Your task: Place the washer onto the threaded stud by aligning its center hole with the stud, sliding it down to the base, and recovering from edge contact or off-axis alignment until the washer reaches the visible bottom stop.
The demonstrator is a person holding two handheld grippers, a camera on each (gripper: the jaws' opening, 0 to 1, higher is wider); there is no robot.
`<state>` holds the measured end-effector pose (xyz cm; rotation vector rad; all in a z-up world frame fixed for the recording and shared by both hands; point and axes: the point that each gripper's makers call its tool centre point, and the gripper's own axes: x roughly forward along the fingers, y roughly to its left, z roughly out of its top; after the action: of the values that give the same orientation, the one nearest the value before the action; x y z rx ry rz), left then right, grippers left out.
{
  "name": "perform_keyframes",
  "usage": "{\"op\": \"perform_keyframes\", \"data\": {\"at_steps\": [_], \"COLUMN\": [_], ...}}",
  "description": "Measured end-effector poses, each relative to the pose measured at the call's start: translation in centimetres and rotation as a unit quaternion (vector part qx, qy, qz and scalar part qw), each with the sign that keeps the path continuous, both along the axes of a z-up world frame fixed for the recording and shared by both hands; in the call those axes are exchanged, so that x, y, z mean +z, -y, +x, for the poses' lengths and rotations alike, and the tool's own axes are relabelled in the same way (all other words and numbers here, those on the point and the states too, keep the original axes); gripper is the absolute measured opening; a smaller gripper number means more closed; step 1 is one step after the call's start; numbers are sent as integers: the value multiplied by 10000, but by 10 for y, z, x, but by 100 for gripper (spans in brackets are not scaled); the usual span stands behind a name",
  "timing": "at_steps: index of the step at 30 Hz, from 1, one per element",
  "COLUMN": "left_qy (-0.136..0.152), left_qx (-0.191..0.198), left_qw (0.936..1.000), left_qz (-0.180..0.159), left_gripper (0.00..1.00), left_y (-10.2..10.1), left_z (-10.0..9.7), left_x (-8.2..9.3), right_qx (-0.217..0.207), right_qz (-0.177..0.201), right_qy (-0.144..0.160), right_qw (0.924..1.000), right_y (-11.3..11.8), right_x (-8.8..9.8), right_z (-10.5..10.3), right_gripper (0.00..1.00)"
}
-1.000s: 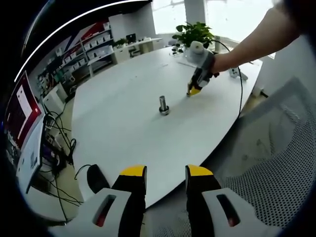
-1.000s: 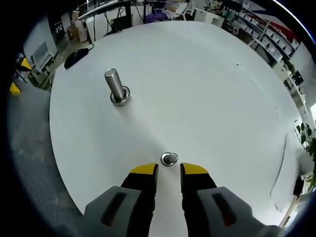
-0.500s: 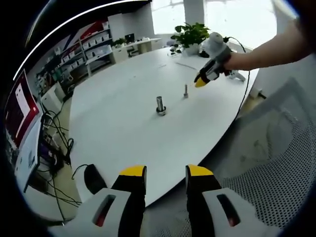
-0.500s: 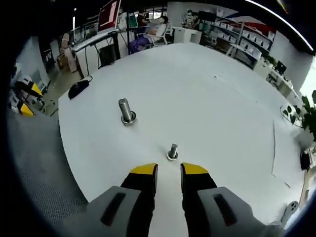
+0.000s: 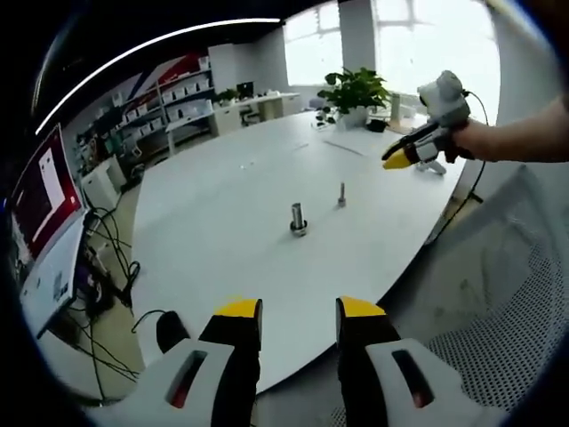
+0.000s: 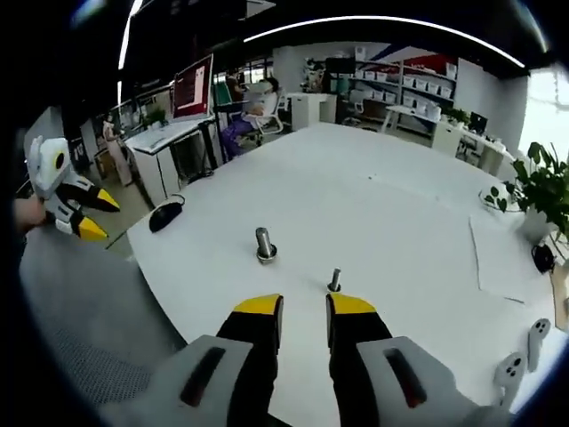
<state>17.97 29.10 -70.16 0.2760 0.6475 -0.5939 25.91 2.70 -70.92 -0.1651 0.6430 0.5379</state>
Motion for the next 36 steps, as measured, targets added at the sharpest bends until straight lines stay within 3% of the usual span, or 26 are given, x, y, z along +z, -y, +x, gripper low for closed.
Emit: {"op": "perform_keyframes", "data": {"at_steps": [6,9,13,18,30,33,36], "left_qy": [179,300,464,567,927,931,918], "left_qx": [87,172,276,274,439,469,500], "left_qw": [9994,9988,9971,9962,9909,9909,9911], "left_qz": [-266,-351,-534,-597,-867,-850,-827], "left_gripper": [31,32,33,33,32,32,32], "left_y": [0,-2,-4,-2,-7,-8,-9], "left_z": [4,7,11,12,16,17,18], "left_x": [11,16,26,30,48,48,47], "right_qx": [-244,-279,-466,-539,-591,-589,-512], "right_qz": [254,190,465,426,600,649,577], "right_qy": [73,143,60,77,346,236,332], "right_qw": [9994,9993,9978,9976,9958,9959,9965], "right_y": [4,9,12,12,4,-1,-2], "right_x": [21,26,29,26,33,28,30], "right_z": [-23,-34,-47,-63,-70,-74,-74], "right_gripper": [24,25,25,25,28,30,30]}}
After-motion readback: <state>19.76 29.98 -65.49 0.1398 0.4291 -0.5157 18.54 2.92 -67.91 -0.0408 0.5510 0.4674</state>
